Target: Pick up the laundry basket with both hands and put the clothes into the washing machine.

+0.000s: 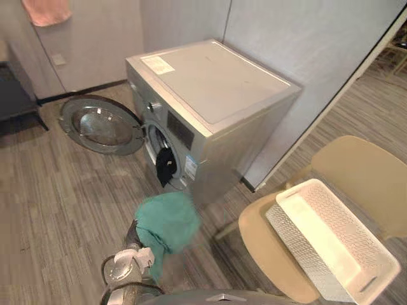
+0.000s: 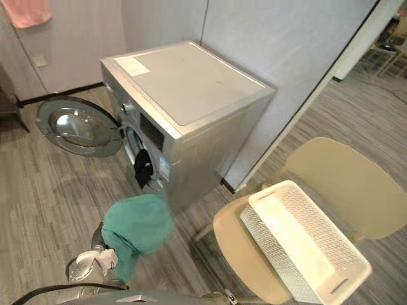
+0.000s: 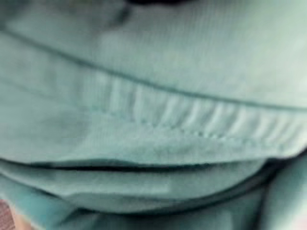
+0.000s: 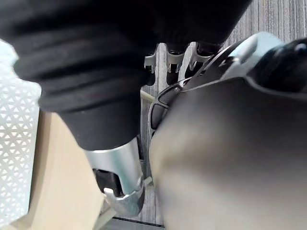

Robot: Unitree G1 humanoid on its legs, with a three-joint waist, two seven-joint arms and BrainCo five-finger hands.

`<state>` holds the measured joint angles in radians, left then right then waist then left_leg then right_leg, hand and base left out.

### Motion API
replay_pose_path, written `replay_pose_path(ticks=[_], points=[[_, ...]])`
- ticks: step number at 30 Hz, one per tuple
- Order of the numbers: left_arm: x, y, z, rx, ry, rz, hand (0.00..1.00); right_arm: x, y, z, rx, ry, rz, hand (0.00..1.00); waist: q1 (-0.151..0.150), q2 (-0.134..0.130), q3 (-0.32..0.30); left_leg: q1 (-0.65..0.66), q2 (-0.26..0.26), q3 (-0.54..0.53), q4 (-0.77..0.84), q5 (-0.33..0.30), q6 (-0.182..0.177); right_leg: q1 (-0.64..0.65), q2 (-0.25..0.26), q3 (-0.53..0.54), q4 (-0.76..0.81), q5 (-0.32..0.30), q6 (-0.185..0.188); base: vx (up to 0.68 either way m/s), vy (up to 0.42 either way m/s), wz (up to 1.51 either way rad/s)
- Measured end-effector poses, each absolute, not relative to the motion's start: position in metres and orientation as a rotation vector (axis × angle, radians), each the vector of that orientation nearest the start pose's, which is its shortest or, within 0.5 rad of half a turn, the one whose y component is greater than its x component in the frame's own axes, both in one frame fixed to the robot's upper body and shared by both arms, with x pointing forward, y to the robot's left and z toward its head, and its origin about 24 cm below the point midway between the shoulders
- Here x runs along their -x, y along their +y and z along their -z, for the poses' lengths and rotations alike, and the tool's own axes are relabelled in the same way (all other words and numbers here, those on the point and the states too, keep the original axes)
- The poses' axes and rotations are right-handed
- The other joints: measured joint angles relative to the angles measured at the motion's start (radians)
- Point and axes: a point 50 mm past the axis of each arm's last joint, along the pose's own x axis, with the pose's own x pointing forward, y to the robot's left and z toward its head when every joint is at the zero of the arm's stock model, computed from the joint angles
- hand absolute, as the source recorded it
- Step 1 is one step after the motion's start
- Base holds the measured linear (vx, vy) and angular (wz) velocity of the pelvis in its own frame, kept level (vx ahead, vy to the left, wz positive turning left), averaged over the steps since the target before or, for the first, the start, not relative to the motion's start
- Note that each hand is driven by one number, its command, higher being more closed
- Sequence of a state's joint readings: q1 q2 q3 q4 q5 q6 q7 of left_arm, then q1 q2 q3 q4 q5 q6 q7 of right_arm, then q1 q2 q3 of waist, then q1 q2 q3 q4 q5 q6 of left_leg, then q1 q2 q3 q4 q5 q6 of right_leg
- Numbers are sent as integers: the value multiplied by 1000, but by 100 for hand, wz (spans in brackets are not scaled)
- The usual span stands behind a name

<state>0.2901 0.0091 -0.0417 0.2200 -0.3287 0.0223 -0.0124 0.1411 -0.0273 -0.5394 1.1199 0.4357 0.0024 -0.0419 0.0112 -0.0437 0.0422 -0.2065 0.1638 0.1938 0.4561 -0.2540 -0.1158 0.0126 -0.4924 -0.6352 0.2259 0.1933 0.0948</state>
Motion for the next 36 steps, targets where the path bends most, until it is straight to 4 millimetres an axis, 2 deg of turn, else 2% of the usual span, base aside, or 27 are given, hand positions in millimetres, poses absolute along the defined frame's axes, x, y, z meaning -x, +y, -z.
replay_pose_path(ticks=[2,3,4,5,6,7,9,10,11,12,14,16,17,19,21,22,24,27,28,29,30,31,32,33,34,35,36], points=[[-160,155,70,328,521,-100,100,-35,-221,170,-614,1095,865,0,1,19,1,15,-24,3,-37,9,15,-12,-21,4,1,57,-72,-82,149,12],[-157,152,73,327,537,-92,100,-35,-229,168,-604,1076,888,0,-2,40,10,45,-45,4,-88,29,31,-18,-33,9,5,128,-154,-17,118,16],[-154,153,75,316,549,-95,100,-36,-232,166,-609,1053,898,0,-6,56,14,68,-50,2,-126,49,37,-23,-34,29,16,177,-203,-4,157,17],[-150,157,77,298,560,-107,100,-34,-232,165,-622,1037,910,0,-7,67,14,94,-49,0,-165,72,47,-54,-21,96,67,174,-226,5,93,10],[-148,160,78,288,565,-115,100,-35,-230,165,-627,1030,907,0,-10,73,18,109,-44,0,-180,78,47,-68,-4,132,105,127,-207,56,73,-1],[-147,162,78,276,569,-122,100,-38,-223,165,-653,1015,899,0,-16,62,21,137,-33,-3,-208,100,56,-96,61,210,197,-25,-129,81,-22,-7],[-148,160,78,274,569,-111,100,-44,-209,166,-709,996,885,0,-29,33,18,161,-14,-3,-245,126,55,-130,195,274,291,-250,-77,51,-105,-5],[-151,154,78,278,568,-91,100,-50,-203,165,-741,971,869,0,-37,13,16,158,-12,2,-253,128,43,-127,267,260,257,-324,-61,11,-213,-9],[-153,146,77,292,567,-73,100,-49,-198,166,-772,966,872,0,-37,1,10,155,-18,19,-252,123,26,-85,291,246,172,-370,-24,19,-223,-18],[-156,141,77,299,565,-63,100,-49,-199,166,-782,959,877,0,-34,-10,1,152,-16,29,-253,123,20,-72,306,253,129,-384,-6,55,-157,-20],[-163,126,71,326,541,-23,100,-50,-206,163,-792,919,899,0,-33,24,1,152,7,15,-293,158,12,-78,345,259,116,-377,-14,75,-141,2],[-170,116,66,323,521,35,100,-44,-207,163,-792,917,914,0,-62,37,0,153,12,-46,-328,193,-2,-76,379,374,154,-376,-22,79,-105,75],[-172,116,67,322,523,38,100,-39,-206,163,-790,924,920,0,-66,33,-3,163,12,-62,-341,204,4,-60,386,392,148,-378,-25,137,-87,94],[-172,117,67,330,522,21,100,-38,-206,163,-790,928,922,0,-38,32,-6,185,25,-55,-326,209,3,-8,403,398,111,-386,-29,99,-93,29],[-168,123,69,330,528,-4,100,-42,-205,163,-777,929,902,0,-28,25,-4,123,31,-60,-167,151,6,26,401,401,85,-433,-40,7,-55,33],[-170,125,67,329,518,-11,100,-44,-207,163,-773,927,898,0,-28,32,14,28,53,-65,44,119,27,42,398,383,90,-461,-36,-43,-20,52],[-162,127,66,339,521,-30,100,-45,-210,162,-755,931,885,0,-7,37,25,-56,85,-68,239,129,41,55,400,378,124,-486,-33,-54,58,17],[-147,137,72,345,553,-94,100,-49,-211,161,-695,948,831,0,12,42,19,-103,130,-54,357,108,71,70,386,397,139,-513,-33,40,138,-14],[-145,142,73,344,555,-118,100,-53,-211,161,-693,945,821,0,22,36,17,-116,154,-58,337,76,83,55,382,422,139,-512,-31,90,223,-44],[-142,149,75,339,560,-152,100,-56,-208,161,-700,946,813,0,20,13,18,-121,165,-69,273,47,83,43,358,440,138,-511,-22,113,252,-42],[-141,152,75,335,562,-163,100,-57,-207,162,-702,947,809,0,17,-2,18,-125,167,-82,232,44,80,38,341,449,138,-510,-13,163,320,-39],[-140,153,76,334,566,-175,100,-58,-205,162,-699,952,800,0,19,-27,18,-124,178,-109,126,50,80,33,305,470,131,-501,14,189,399,-38],[-140,153,76,333,570,-178,100,-57,-205,162,-687,957,795,0,20,-37,13,-122,191,-147,13,81,76,34,273,487,112,-493,47,210,456,-39],[-139,153,77,335,573,-179,100,-56,-207,162,-686,958,803,0,19,-35,11,-119,195,-162,-42,101,70,41,259,493,100,-489,71,259,551,-24],[-138,149,81,345,592,-176,100,-50,-212,163,-681,969,832,0,12,-19,0,-107,194,-189,-120,138,68,61,234,499,70,-487,120,303,637,-21],[-133,152,87,340,622,-192,100,-37,-212,167,-707,1008,888,0,10,-14,-10,-116,155,-181,-69,226,-96,84,189,525,42,-490,137,323,644,-14],[-130,159,90,330,637,-217,100,-34,-203,170,-739,1037,901,0,1,-42,-27,-134,131,-172,-28,201,-106,95,170,550,23,-485,135,353,540,-5]])
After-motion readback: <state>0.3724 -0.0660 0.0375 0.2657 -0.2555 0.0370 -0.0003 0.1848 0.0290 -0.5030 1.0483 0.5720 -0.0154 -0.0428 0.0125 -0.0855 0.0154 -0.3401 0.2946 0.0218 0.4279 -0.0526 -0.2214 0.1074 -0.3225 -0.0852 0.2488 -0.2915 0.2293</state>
